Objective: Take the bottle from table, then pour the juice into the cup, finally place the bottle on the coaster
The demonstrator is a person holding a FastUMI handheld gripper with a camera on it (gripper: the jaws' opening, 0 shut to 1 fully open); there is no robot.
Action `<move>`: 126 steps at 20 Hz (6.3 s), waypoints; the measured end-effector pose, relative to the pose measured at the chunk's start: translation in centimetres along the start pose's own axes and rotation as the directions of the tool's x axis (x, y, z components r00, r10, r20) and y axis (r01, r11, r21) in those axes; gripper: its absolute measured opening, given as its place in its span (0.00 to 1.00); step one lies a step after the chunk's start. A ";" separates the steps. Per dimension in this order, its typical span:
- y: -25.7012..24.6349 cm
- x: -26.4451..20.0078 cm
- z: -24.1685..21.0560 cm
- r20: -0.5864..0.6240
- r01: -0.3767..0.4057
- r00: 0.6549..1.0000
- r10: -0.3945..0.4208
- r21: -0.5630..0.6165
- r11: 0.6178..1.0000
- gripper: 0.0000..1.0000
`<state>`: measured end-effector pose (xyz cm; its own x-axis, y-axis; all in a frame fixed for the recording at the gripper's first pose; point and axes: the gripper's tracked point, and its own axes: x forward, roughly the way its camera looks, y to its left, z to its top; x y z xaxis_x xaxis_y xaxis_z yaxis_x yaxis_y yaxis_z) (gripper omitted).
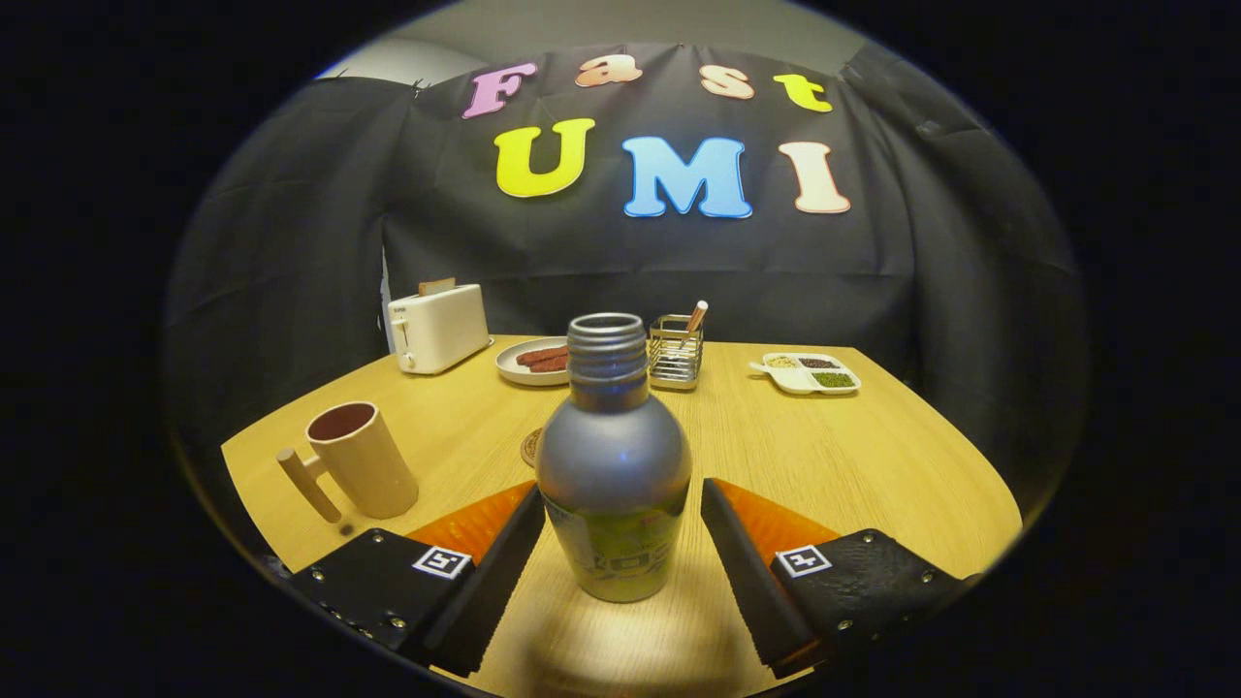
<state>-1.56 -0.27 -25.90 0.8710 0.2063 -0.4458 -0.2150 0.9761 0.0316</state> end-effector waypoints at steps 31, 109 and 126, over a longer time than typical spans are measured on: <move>2.3 1.2 1.7 -0.103 -0.031 0.995 -0.012 -0.406 0.913 0.75; 7.5 1.9 7.1 -0.265 -0.330 0.833 -0.486 -0.942 -0.053 0.74; 7.7 1.6 8.7 -0.251 -0.365 0.821 -0.513 -0.922 -0.133 0.74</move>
<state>1.98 8.14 -18.61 0.7147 -0.3489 -0.6063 -0.6960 -0.2681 -0.6661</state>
